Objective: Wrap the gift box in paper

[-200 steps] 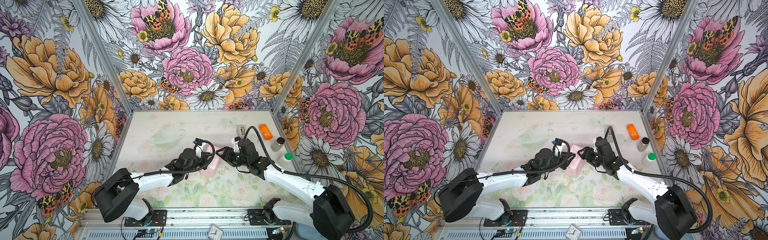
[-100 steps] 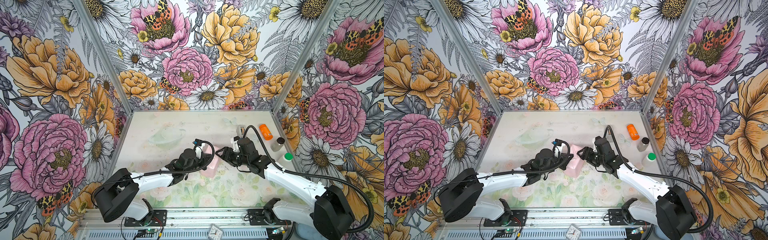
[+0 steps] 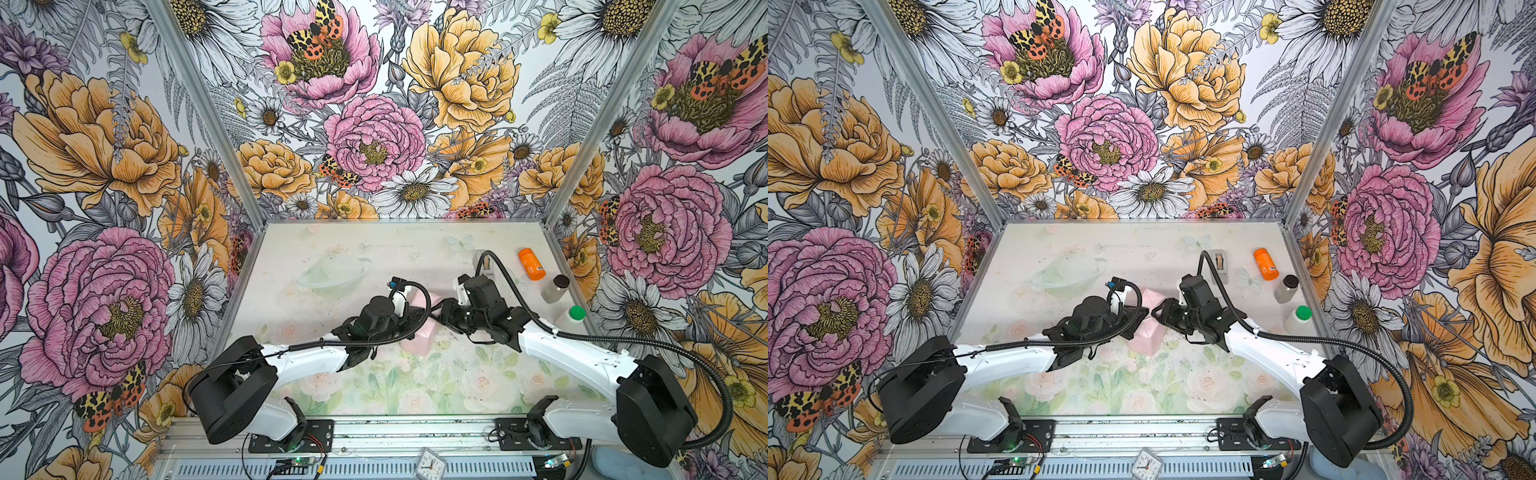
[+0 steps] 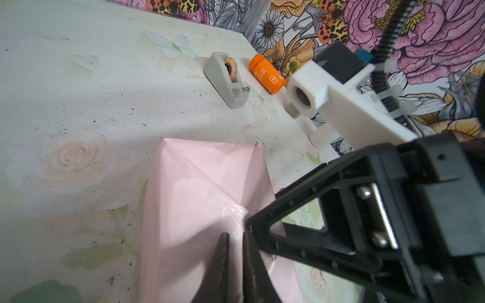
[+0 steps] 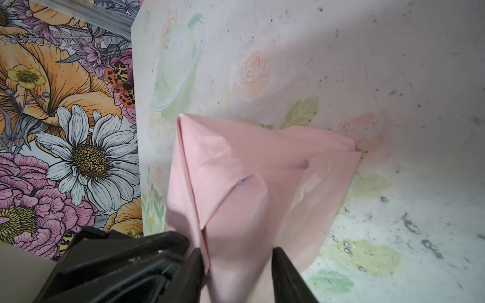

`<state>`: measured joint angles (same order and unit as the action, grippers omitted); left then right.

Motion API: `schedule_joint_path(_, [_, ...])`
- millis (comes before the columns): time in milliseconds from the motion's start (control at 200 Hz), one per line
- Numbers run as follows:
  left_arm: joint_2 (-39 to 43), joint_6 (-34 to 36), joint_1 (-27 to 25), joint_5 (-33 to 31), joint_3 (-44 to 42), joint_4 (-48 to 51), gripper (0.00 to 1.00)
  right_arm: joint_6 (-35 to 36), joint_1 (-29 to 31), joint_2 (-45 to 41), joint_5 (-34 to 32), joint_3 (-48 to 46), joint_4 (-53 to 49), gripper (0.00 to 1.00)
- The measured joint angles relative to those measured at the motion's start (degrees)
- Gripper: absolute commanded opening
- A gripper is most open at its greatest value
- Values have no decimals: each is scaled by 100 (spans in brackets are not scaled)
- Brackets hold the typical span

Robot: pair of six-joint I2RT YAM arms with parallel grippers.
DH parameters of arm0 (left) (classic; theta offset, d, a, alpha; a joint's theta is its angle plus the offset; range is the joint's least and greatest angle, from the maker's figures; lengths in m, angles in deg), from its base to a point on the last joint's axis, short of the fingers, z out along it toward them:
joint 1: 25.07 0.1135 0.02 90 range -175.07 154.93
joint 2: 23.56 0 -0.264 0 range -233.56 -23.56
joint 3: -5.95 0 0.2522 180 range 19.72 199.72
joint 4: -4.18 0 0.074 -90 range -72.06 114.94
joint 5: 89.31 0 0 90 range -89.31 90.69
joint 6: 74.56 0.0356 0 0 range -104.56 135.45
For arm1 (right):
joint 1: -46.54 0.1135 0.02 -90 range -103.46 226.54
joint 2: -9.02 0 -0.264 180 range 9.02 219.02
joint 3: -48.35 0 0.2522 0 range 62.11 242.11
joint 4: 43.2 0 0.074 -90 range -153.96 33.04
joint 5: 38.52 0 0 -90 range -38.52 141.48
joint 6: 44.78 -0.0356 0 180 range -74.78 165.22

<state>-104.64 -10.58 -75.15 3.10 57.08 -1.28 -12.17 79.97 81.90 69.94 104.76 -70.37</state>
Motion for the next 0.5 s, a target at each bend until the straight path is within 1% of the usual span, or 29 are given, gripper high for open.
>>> schedule_joint_path(55, [11, 31, -4, -33, 157, 234, 55, 7, -2, 0, 0, 0, 0, 36])
schedule_joint_path(90, [33, 33, 22, -55, 271, 431, 61, 4, -2, 0, 0, 0, 0, 35])
schedule_joint_path(145, [92, -66, 92, -109, 468, 785, 66, 7, -2, 0, 0, 0, -2, 35])
schedule_joint_path(235, [306, -133, 260, -190, 680, 1285, 69, 9, -2, 0, 2, 0, 0, 34])
schedule_joint_path(340, [568, -330, 570, -170, 802, 1781, 70, 50, -2, 0, 7, 0, 4, 33])
schedule_joint_path(435, [555, -474, 846, 2, 874, 2057, 69, 120, -13, 0, 31, 0, 24, 32])
schedule_joint_path(500, [444, -546, 946, 166, 876, 2175, 70, 173, -15, 7, 52, 0, 35, 32])
